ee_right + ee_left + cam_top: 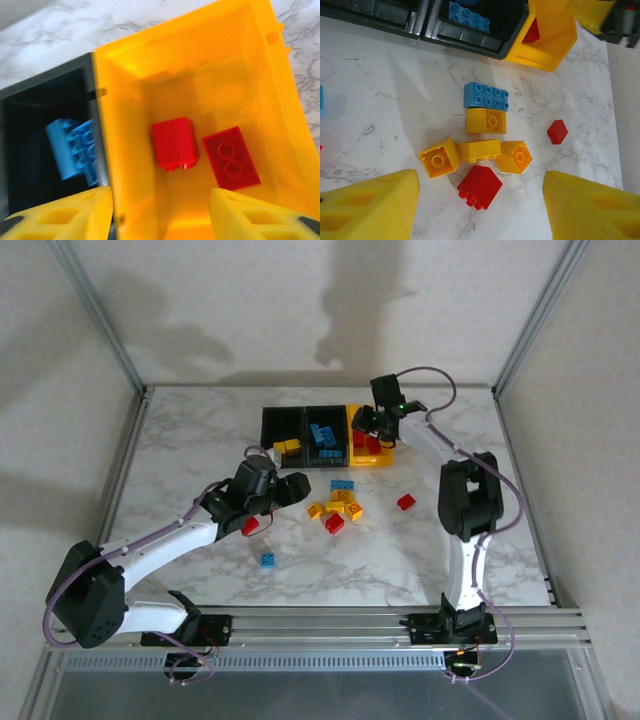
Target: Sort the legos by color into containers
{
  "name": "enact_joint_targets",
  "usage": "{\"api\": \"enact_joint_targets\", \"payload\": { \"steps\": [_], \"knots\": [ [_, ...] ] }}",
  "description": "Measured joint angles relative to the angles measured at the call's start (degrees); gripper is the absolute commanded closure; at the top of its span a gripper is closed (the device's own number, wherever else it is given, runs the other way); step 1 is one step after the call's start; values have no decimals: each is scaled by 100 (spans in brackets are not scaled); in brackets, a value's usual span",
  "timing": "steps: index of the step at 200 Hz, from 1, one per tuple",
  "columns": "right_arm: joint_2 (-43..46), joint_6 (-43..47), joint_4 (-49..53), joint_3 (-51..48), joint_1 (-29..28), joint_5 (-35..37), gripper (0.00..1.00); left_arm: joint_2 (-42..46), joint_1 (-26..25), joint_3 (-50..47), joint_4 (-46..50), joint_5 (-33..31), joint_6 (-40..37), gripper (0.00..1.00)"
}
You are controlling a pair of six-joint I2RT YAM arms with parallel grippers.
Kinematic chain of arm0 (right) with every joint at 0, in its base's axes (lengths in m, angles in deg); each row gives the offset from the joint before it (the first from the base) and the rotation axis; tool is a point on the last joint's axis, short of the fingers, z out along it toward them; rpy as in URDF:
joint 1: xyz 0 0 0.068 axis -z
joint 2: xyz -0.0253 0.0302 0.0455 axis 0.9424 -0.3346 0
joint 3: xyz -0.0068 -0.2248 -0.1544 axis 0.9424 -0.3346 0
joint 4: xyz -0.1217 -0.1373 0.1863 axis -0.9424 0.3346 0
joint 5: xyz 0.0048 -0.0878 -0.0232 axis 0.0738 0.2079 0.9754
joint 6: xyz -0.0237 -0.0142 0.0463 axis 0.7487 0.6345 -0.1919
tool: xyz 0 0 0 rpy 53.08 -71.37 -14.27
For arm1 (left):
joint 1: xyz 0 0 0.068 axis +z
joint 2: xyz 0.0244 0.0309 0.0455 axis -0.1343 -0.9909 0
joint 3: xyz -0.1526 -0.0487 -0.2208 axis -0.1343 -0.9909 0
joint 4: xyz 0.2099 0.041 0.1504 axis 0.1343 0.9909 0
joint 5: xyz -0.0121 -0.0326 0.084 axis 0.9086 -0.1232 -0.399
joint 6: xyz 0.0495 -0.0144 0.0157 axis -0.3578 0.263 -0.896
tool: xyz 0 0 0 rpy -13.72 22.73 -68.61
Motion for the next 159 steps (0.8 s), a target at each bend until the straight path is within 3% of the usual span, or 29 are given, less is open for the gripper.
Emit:
{"api": "enact_joint_targets", "payload": {
  "steps": [45, 94, 159],
  "knots": [
    [1469, 31, -116, -925, -186, 42, 42, 385, -28, -168, 223, -258, 160, 31],
    [2490, 61, -81, -2448, -656, 90, 43, 1003, -55, -629, 459, -372, 254, 31],
    [4085, -271, -195, -4286, -1008, -70, 42, 728, -415, -669, 555, -501, 254, 35]
  ]
}}
